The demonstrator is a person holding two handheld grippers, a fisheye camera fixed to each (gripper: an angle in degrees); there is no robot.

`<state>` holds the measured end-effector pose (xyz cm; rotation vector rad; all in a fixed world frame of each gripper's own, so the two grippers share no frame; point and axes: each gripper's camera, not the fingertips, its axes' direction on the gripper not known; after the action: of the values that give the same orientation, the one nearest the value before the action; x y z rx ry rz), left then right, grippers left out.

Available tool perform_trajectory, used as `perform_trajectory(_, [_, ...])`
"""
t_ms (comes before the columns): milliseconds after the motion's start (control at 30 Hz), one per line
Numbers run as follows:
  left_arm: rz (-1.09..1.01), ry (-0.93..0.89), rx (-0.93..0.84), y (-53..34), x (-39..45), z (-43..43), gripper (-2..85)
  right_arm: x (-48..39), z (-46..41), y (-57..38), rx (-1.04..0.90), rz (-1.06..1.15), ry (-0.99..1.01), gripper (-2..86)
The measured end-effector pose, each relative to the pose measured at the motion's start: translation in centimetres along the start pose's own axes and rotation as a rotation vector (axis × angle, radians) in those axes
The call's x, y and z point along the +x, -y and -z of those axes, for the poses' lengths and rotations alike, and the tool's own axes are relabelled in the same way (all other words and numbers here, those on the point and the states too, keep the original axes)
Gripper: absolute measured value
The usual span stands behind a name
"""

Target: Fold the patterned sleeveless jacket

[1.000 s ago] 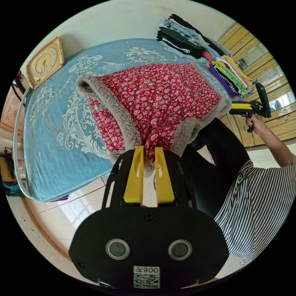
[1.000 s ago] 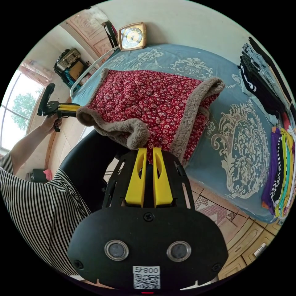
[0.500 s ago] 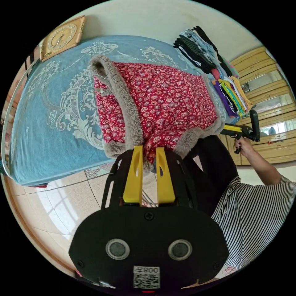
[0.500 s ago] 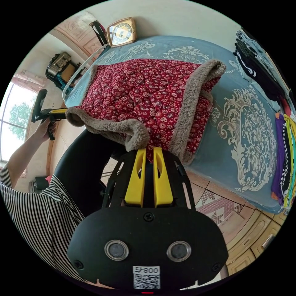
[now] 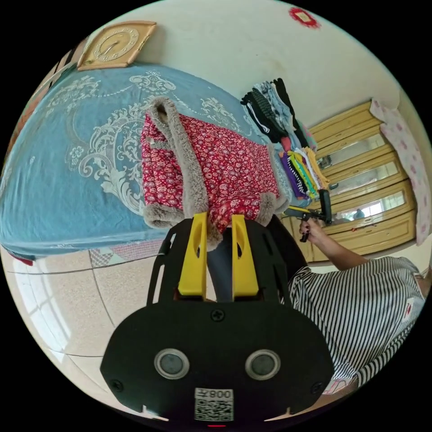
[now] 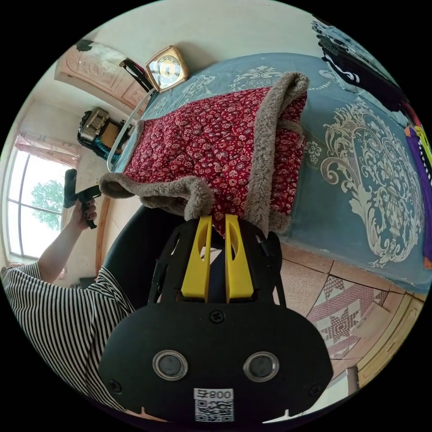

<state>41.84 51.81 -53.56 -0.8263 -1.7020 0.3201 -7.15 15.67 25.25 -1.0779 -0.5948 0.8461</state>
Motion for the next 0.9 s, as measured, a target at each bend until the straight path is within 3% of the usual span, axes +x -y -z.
perform_trajectory(300, [0.202,-0.357,0.231,-2.5,-6.2,1.5,2.8,2.7,1.2,-1.7,0.071,-0.087,0.191,6.5])
perform_trajectory(633, [0.033,-0.251,0.083,5.0,-2.4,-3.3,0.5,4.4,5.6,-2.8,0.216,-0.137,0.356,0.5])
perform_trajectory(800, [0.112,-0.049,-0.084,8.0,-2.5,-8.3,0.3,3.3,3.8,1.1,0.201,-0.145,0.269,0.1])
perform_trajectory(900, [0.138,0.005,-0.095,8.7,-2.4,-10.0,0.2,2.8,-0.6,3.8,0.038,-0.174,0.104,0.1])
